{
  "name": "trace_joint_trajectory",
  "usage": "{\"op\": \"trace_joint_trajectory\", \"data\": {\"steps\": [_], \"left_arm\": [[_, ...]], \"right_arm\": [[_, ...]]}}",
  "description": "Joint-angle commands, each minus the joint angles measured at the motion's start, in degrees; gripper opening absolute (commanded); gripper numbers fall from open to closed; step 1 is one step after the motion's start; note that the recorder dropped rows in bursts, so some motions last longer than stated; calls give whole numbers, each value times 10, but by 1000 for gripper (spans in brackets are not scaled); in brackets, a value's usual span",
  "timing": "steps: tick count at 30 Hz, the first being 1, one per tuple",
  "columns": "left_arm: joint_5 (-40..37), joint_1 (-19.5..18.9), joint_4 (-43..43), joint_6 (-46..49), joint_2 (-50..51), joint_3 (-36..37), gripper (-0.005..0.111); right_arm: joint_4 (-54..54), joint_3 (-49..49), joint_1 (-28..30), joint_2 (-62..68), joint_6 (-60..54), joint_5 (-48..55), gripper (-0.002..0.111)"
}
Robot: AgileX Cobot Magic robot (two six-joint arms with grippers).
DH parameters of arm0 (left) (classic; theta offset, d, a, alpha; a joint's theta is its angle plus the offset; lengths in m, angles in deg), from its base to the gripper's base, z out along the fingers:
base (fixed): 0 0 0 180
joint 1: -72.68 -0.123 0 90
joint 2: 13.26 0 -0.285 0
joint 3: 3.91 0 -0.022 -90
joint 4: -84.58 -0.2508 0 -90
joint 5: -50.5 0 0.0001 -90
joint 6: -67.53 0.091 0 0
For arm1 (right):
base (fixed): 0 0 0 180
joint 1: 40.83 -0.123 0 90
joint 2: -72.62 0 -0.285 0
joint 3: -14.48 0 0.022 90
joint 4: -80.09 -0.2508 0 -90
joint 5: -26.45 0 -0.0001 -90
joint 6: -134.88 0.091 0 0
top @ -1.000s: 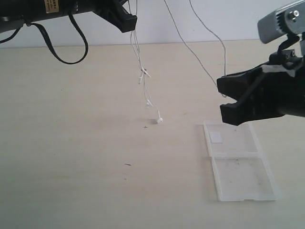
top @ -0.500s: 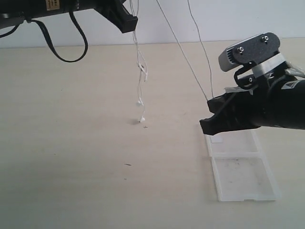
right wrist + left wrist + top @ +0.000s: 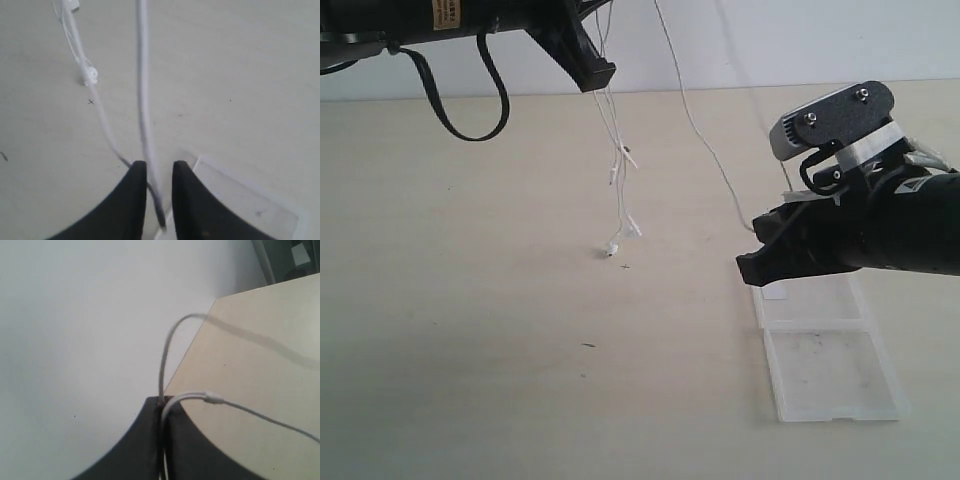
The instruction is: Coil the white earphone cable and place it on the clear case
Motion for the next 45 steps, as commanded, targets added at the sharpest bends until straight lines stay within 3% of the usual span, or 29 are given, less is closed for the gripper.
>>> {"op": "trace_joint_trajectory", "data": {"steps": [1, 8, 20, 31, 38, 42, 45], "left_arm": [[-4, 3, 10, 4, -7, -5, 0], [-5, 3, 9, 22, -7, -5, 0], [-31, 3, 9, 41, -7, -8, 0], [-34, 3, 10, 40, -7, -11, 0], [-35, 3, 13, 33, -7, -11, 0], [-35, 3, 19, 30, -7, -11, 0], [-35, 4, 27, 30, -7, -11, 0]], "right_arm": [[0, 4, -1, 2, -5, -7, 40], [0, 4, -1, 2, -5, -28, 61], [8, 12, -5, 1, 19, -121, 62], [332, 90, -107, -67, 349, -328, 62], [345, 94, -110, -69, 379, -385, 67], [365, 94, -110, -50, 387, -417, 84], [400, 94, -111, -20, 398, -458, 90]]}}
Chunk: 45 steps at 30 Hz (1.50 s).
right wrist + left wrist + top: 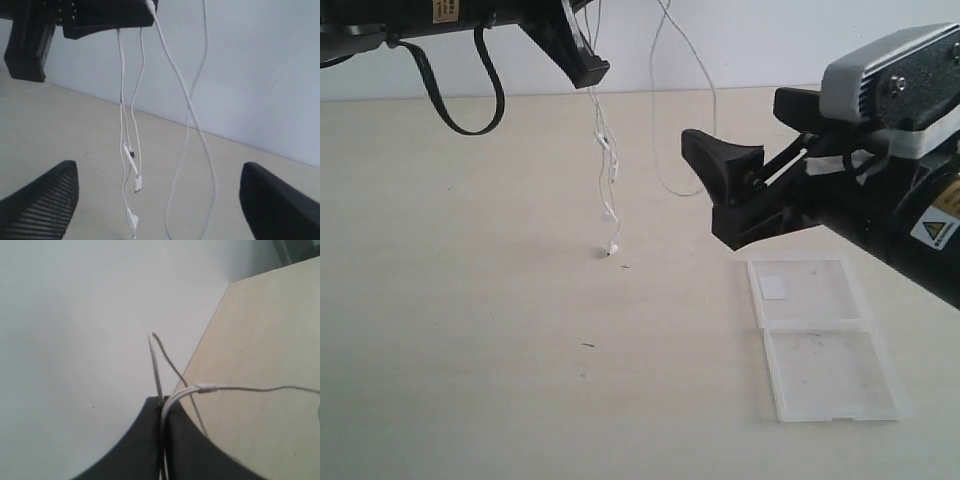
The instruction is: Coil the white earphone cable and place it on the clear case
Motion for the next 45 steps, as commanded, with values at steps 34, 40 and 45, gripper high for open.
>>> {"op": "trace_joint_trajectory", "data": {"steps": [34, 40, 45], "left_arm": [[3, 16, 18, -7, -7, -3, 0], [3, 16, 18, -22, -7, -3, 0], [3, 16, 18, -27, -7, -3, 0]], "right_arm": [[10, -151, -4, 306, 18, -214, 104], [-34, -151, -4, 306, 34, -215, 104], [-81, -155, -4, 306, 21, -215, 104]]}}
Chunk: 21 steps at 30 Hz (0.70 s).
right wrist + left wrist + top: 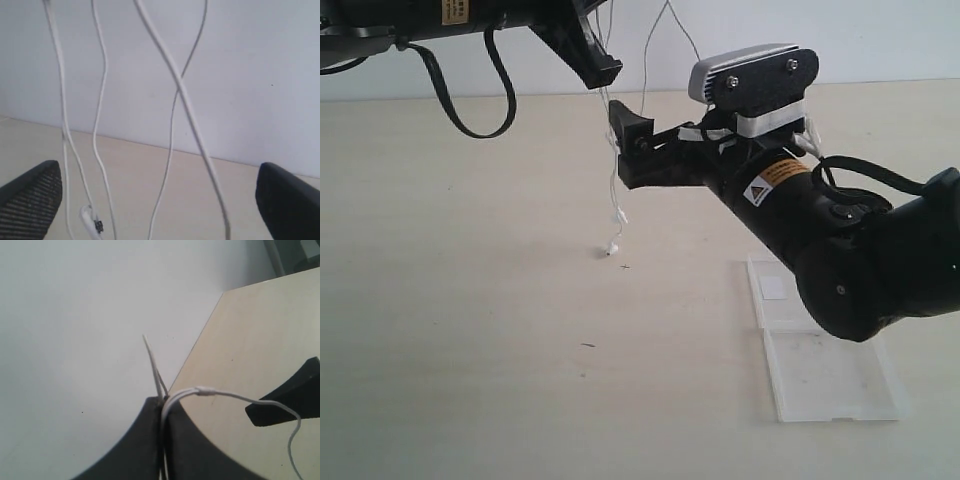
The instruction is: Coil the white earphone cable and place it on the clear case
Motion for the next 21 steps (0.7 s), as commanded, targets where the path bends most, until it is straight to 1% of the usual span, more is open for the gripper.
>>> {"op": "trace_joint_trajectory", "data": {"steps": [1, 6, 10, 17, 21], "left_arm": [[4, 3, 9, -16, -7, -3, 0], [4, 3, 9, -19, -7, -3, 0], [4, 3, 9, -19, -7, -3, 0], [4, 3, 9, -19, -7, -3, 0], [4, 3, 9, -27, -7, -3, 0]], "right_arm": [[-16, -13, -3, 2, -8, -1, 104], [27, -45, -3, 2, -7, 50, 104], [34, -66, -3, 2, -7, 102, 104], [31, -67, -3, 2, -7, 107, 104], [-29, -81, -3, 14, -14, 90, 104]]}}
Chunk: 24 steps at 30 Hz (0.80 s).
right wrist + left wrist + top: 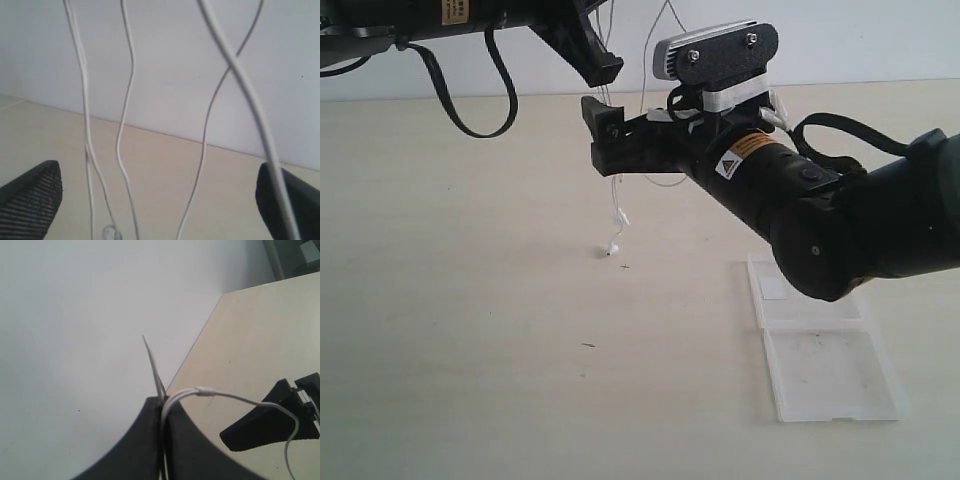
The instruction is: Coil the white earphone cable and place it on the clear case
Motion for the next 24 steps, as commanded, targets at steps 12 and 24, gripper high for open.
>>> {"op": "trace_joint_trajectory", "data": {"steps": [12, 24], "left_arm": [[3, 3, 9, -37, -7, -3, 0], [8, 3, 9, -80, -7, -3, 0]], "right_arm": [[-11, -48, -3, 56, -9, -11, 104], [-17, -48, -3, 57, -9, -22, 104]]}}
